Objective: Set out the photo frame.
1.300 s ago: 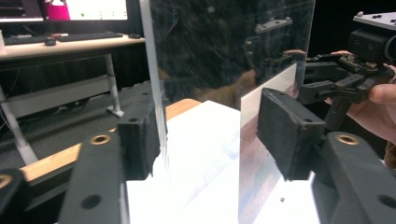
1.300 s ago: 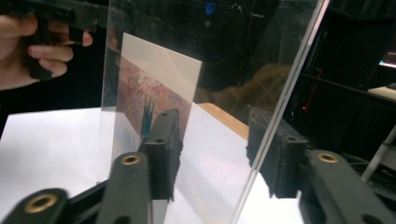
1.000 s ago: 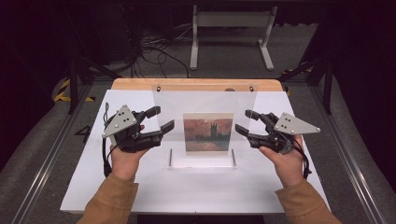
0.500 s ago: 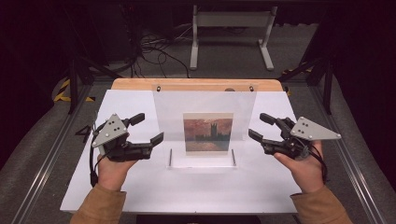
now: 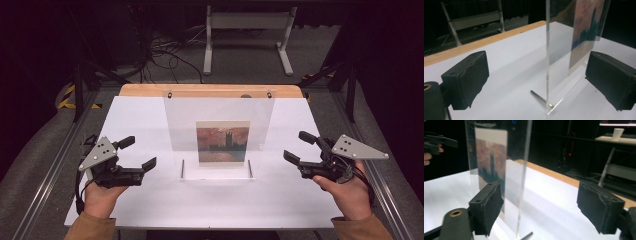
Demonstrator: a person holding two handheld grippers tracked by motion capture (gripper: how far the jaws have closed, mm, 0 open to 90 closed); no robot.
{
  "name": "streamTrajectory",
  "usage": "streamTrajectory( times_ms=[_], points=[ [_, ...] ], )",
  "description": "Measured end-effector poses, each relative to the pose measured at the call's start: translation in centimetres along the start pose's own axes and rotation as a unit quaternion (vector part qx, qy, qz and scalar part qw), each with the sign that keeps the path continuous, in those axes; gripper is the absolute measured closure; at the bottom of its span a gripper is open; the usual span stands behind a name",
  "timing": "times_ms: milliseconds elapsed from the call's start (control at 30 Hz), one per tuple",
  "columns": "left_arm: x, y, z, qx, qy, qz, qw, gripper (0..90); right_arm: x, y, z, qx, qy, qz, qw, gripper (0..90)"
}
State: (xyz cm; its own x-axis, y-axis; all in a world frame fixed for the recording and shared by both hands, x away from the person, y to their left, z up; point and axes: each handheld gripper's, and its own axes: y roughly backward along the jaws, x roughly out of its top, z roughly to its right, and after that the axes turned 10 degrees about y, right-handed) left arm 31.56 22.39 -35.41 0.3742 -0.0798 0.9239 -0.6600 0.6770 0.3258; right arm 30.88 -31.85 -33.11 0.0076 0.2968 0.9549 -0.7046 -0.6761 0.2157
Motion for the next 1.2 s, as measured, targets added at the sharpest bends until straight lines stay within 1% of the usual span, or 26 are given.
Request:
streamTrajectory(
  times_ms=[33,67,100,133,200,267,333,367,400,433,467,500,533,600,667,700,733,833,933,1033,1067,1133,1167,1200],
  points=[
    [-0.2,0.1,-0.3,0.004,0.001,-0.004,1.0,4.9,-0.3,0.0,0.1,-0.004,-0.001,-0.005,1.0,18.0],
    [-0.6,0.1,-0.6,0.006,0.007,-0.005,0.9999,4.9,-0.7,0.1,0.1,-0.005,-0.005,-0.01,0.9999,17.1],
    [-0.6,0.1,-0.6,0.006,0.007,-0.005,0.9999,4.5,-1.1,0.1,0.2,-0.01,-0.009,-0.016,0.9998,16.3],
    [-1.1,0.0,-1.2,0.01,0.015,-0.007,0.9998,3.9,-1.6,0.1,0.3,-0.014,-0.013,-0.022,0.9996,15.1],
    [-1.4,-0.1,-1.4,0.012,0.016,-0.006,0.9998,3.4,-1.8,0.1,0.3,-0.017,-0.015,-0.027,0.9994,14.2],
    [-2.1,-0.2,-2.0,0.023,0.016,-0.014,0.9995,2.8,-2.7,0.0,0.5,-0.02,-0.023,-0.043,0.9986,12.3],
    [-2.7,-0.4,-2.4,0.029,0.015,-0.015,0.9993,2.6,-3.4,-0.1,0.7,-0.026,-0.025,-0.054,0.9979,11.0],
    [-2.9,-0.5,-2.5,0.033,0.018,-0.015,0.9992,2.8,-4.1,-0.1,0.9,-0.028,-0.03,-0.061,0.9973,9.9],
    [-3.2,-0.5,-2.7,0.038,0.015,-0.018,0.999,2.8,-4.1,-0.1,0.9,-0.028,-0.03,-0.061,0.9973,9.9],
    [-3.6,-0.6,-3.0,0.042,0.015,-0.021,0.9988,3.1,-4.6,-0.2,1.0,-0.033,-0.036,-0.068,0.9965,9.6],
    [-3.8,-0.7,-3.2,0.042,0.019,-0.019,0.9987,3.2,-5.4,-0.3,1.4,-0.046,-0.034,-0.078,0.9953,9.5],
    [-4.1,-0.7,-3.4,0.042,0.021,-0.018,0.9987,3.2,-5.4,-0.3,1.4,-0.046,-0.034,-0.078,0.9953,9.5],
    [-4.5,-0.8,-3.6,0.041,0.025,-0.013,0.9988,3.2,-5.8,-0.3,1.5,-0.047,-0.036,-0.084,0.9947,8.9],
    [-5.4,-1.1,-4.0,0.041,0.025,-0.016,0.9987,3.2,-6.9,-0.4,1.7,-0.052,-0.043,-0.083,0.9942,8.0],
    [-6.1,-1.3,-4.3,0.041,0.025,-0.021,0.9986,3.2,-7.7,-0.5,1.6,-0.049,-0.042,-0.085,0.9943,7.3],
    [-6.4,-1.4,-4.5,0.04,0.023,-0.02,0.9987,3.2,-8.1,-0.6,1.5,-0.049,-0.044,-0.085,0.9942,7.1],
    [-6.8,-1.5,-4.6,0.037,0.023,-0.014,0.9989,3.2,-8.4,-0.7,1.5,-0.048,-0.04,-0.086,0.9943,6.8],
    [-7.6,-1.6,-4.9,0.041,0.011,-0.012,0.999,3.3,-9.6,-0.9,1.2,-0.043,-0.037,-0.091,0.9942,5.5],
    [-8.5,-2.0,-5.3,0.032,0.028,-0.011,0.999,3.3,-10.5,-1.0,1.0,-0.043,-0.039,-0.091,0.9942,5.3],
    [-9.2,-2.5,-5.6,0.031,0.037,-0.015,0.9987,3.2,-11.5,-1.1,0.8,-0.042,-0.042,-0.097,0.9934,5.0],
    [-9.5,-2.7,-5.7,0.03,0.041,-0.019,0.9985,3.1,-11.8,-1.1,0.7,-0.043,-0.046,-0.103,0.9927,4.9],
    [-9.7,-3.1,-5.8,0.023,0.043,-0.033,0.9983,3.2,-12.5,-1.2,0.6,-0.042,-0.043,-0.114,0.9916,4.8],
    [-9.8,-3.3,-5.8,0.019,0.045,-0.034,0.9982,3.2,-12.5,-1.3,0.6,-0.037,-0.046,-0.118,0.9912,5.8],
    [-9.8,-3.3,-5.8,0.018,0.042,-0.039,0.9982,3.2,-12.5,-1.3,0.6,-0.038,-0.043,-0.118,0.9913,6.1]
  ],
)
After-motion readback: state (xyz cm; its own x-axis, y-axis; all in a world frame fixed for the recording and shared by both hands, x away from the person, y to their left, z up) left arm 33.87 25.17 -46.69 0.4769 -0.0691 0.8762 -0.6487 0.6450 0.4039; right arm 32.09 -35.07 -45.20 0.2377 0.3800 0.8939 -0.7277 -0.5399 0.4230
